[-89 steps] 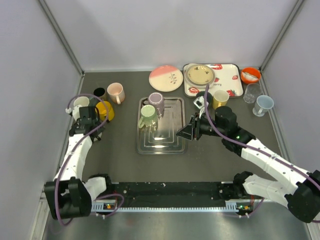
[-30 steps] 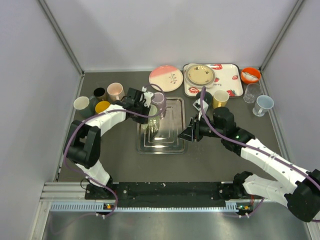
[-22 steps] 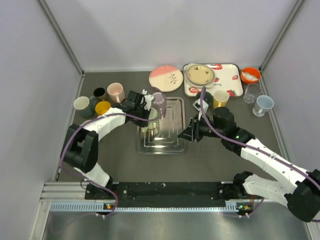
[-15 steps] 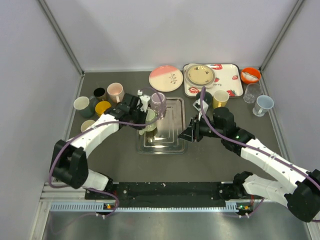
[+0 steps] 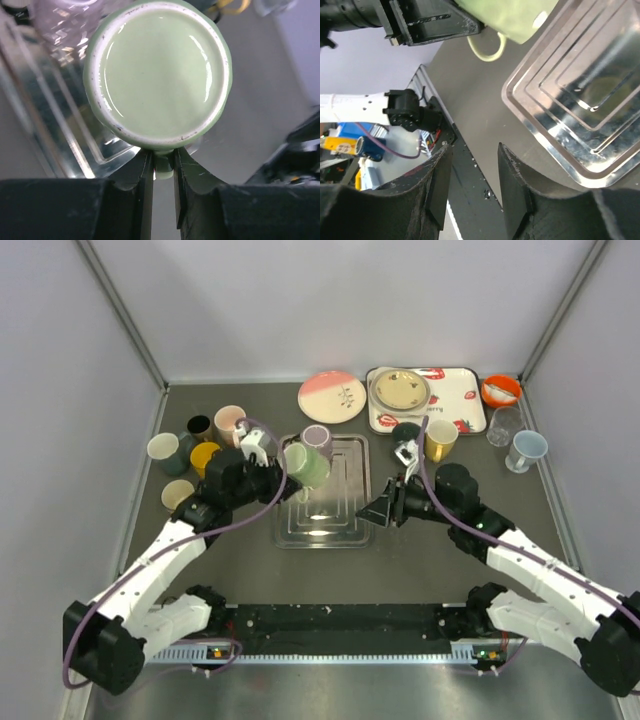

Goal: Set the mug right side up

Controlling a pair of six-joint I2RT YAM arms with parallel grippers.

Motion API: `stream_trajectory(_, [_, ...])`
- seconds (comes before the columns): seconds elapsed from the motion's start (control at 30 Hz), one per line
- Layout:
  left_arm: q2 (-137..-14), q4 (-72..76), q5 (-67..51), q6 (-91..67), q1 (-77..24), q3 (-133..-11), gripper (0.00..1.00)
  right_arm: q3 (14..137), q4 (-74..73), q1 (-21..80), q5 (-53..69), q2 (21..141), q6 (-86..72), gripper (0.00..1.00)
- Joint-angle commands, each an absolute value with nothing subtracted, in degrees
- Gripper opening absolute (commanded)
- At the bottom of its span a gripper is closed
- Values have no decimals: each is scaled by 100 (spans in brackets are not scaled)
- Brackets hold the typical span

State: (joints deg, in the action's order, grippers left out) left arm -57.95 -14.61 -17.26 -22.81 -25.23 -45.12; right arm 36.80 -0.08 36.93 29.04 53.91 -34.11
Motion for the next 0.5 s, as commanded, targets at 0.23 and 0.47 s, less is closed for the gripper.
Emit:
stream_trajectory(0.23, [-5176, 3839, -2786, -5482, -2794, -3192, 0, 2549, 3347, 3173, 3963, 5062, -5782, 80])
stream_trajectory(0.47, [-5607, 4676, -2865, -5740, -3470, -3243, 0, 2531, 5114, 3182, 4473, 5932, -6776, 77])
